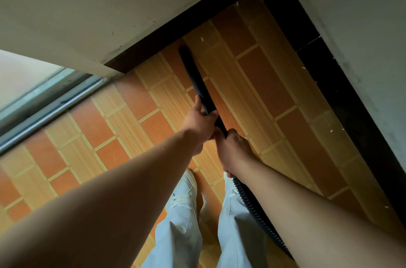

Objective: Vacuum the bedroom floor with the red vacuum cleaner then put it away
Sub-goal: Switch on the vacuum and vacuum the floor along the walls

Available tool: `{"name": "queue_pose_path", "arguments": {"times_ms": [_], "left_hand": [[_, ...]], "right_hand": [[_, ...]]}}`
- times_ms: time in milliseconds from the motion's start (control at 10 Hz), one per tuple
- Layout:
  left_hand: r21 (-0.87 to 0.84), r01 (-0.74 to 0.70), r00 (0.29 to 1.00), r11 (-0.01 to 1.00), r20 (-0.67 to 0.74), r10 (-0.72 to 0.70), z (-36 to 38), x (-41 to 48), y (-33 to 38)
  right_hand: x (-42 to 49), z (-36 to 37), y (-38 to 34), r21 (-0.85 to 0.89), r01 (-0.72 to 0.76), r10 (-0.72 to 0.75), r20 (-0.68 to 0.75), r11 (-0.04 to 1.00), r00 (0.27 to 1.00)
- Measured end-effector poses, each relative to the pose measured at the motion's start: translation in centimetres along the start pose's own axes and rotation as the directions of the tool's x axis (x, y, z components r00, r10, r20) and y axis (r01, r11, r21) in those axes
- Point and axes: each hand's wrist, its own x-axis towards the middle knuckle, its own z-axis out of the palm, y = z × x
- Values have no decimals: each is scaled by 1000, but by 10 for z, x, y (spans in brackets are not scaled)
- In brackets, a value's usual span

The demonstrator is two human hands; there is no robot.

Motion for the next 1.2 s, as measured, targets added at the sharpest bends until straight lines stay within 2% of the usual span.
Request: {"name": "queue_pose_path", "arguments": {"times_ms": [100, 200, 300, 400, 600, 700, 1000, 1200], "left_hand": [[-9, -4, 1000, 1000, -10, 4, 7, -5, 4], [6, -23, 1000, 1000, -11, 23, 8, 2, 7], [43, -57, 998, 997, -12, 57, 14, 8, 28], [68, -74, 997, 995, -29, 76, 18, 10, 32], [-12, -12, 998, 1000, -55, 11, 20, -7, 10], [-42, -8, 999, 999, -51, 6, 24, -7, 13], [85, -8, 999, 996, -33, 11, 46, 10, 33], [94, 8, 1000, 996, -30, -6, 68, 12, 38]], "right_hand": [[-9, -7, 3, 19, 3, -4, 29, 1000, 1000], [0, -13, 0, 82, -25, 26, -12, 996, 1000], [18, -22, -1, 151, -61, 69, -45, 987, 997], [21, -30, -1, 258, -123, 132, -16, 958, 991], [-1, -29, 10, 157, -127, 121, 48, 979, 992], [3, -31, 13, 134, -96, 93, 30, 986, 995], [24, -41, 28, 288, -75, 83, -14, 955, 996], [24, -61, 44, 223, -73, 81, -28, 972, 996]]}}
